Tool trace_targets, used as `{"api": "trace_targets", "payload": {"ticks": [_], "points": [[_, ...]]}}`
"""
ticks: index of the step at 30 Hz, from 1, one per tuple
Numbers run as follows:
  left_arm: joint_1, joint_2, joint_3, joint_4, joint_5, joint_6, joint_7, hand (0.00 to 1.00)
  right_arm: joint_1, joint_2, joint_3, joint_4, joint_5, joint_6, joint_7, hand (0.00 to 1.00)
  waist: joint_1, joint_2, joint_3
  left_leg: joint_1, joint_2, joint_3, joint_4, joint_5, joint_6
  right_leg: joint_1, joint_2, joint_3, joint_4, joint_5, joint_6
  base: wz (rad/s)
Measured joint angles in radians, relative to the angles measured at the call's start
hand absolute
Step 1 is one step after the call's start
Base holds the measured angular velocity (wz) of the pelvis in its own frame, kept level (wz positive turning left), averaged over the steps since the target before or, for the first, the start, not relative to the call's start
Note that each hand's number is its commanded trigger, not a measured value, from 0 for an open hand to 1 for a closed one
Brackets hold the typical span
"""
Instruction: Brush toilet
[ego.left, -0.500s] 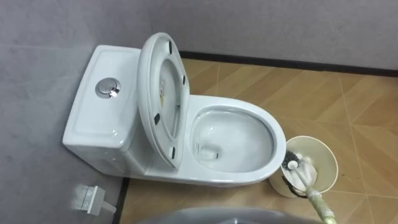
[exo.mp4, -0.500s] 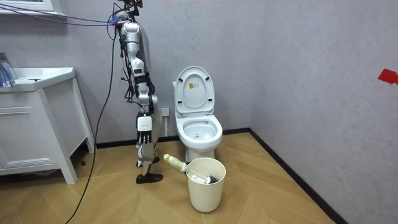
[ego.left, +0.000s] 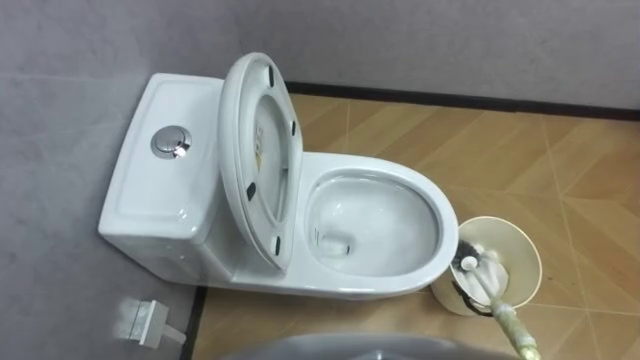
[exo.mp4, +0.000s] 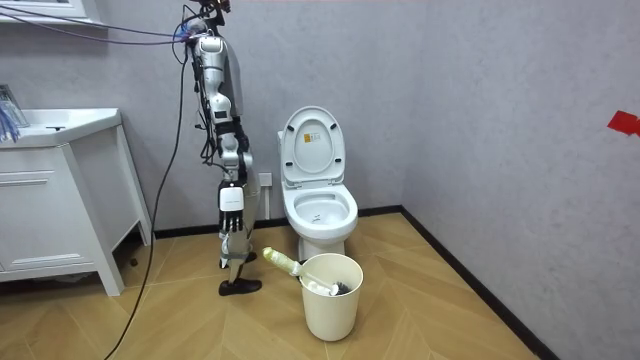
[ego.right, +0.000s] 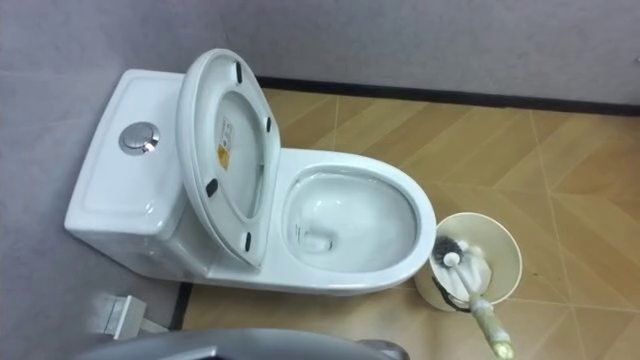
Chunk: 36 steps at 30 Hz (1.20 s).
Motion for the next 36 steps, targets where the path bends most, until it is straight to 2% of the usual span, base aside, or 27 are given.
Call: {"api": "trace_targets", "payload": {"ticks": [3,9,15,20,24,30,36], "points": [[0.0,0.003,0.001,-0.011,0.0,-0.017,0.005,0.0,0.001,0.0,-0.018,-0.028,0.0,-0.02,-0.044,0.0,0.0,0.003,0.0004,0.002,0.001,0.006,0.0,0.0,0.0,0.0,0.001,0.006,0.001,0.001,-0.001,-0.05],[-0.017,0.012,-0.013,-0.016,0.0,-0.06,0.007,0.0,0.003,0.0,-0.019,-0.141,-0.006,-0.085,-0.127,0.0,-0.002,0.01,0.0007,-0.018,0.005,0.014,0.005,-0.001,-0.001,-0.024,0.004,0.011,0.016,0.001,-0.001,-0.03],[-0.027,0.016,-0.02,-0.014,-0.002,-0.115,0.007,0.0,-0.003,0.001,-0.02,-0.229,-0.004,-0.201,-0.208,0.0,0.0,0.018,-0.0013,-0.039,0.009,0.024,0.007,-0.001,-0.002,-0.043,0.008,0.022,0.014,0.004,-0.004,-0.03],[-0.039,0.022,-0.019,-0.014,-0.004,-0.162,0.01,0.0,-0.005,0.009,-0.02,-0.267,-0.004,-0.277,-0.284,0.0,0.0,0.019,-0.0014,-0.038,0.012,0.031,0.001,0.0,-0.004,-0.057,0.012,0.023,0.014,0.004,-0.005,-0.03],[-0.04,0.03,-0.02,-0.014,-0.008,-0.2,0.024,0.0,-0.013,0.009,-0.02,-0.304,-0.003,-0.3,-0.34,0.0,0.001,0.012,-0.0014,-0.039,0.012,0.031,0.0,0.0,-0.004,-0.056,0.013,0.027,0.014,0.004,-0.005,0.0],[-0.036,0.041,-0.019,-0.027,-0.015,-0.207,0.033,0.0,-0.033,0.009,-0.02,-0.37,0.044,-0.317,-0.41,0.0,0.003,-0.001,-0.0031,-0.035,0.012,0.03,-0.001,0.0,-0.004,-0.056,0.013,0.026,0.012,0.004,-0.005,0.0],[-0.045,0.05,-0.018,-0.027,-0.025,-0.221,0.046,0.0,-0.068,0.008,-0.025,-0.369,0.055,-0.33,-0.461,0.0,0.001,-0.005,-0.0055,-0.072,0.012,0.03,0.011,0.0,-0.004,-0.076,0.011,0.023,0.016,0.008,-0.007,0.0]]}}
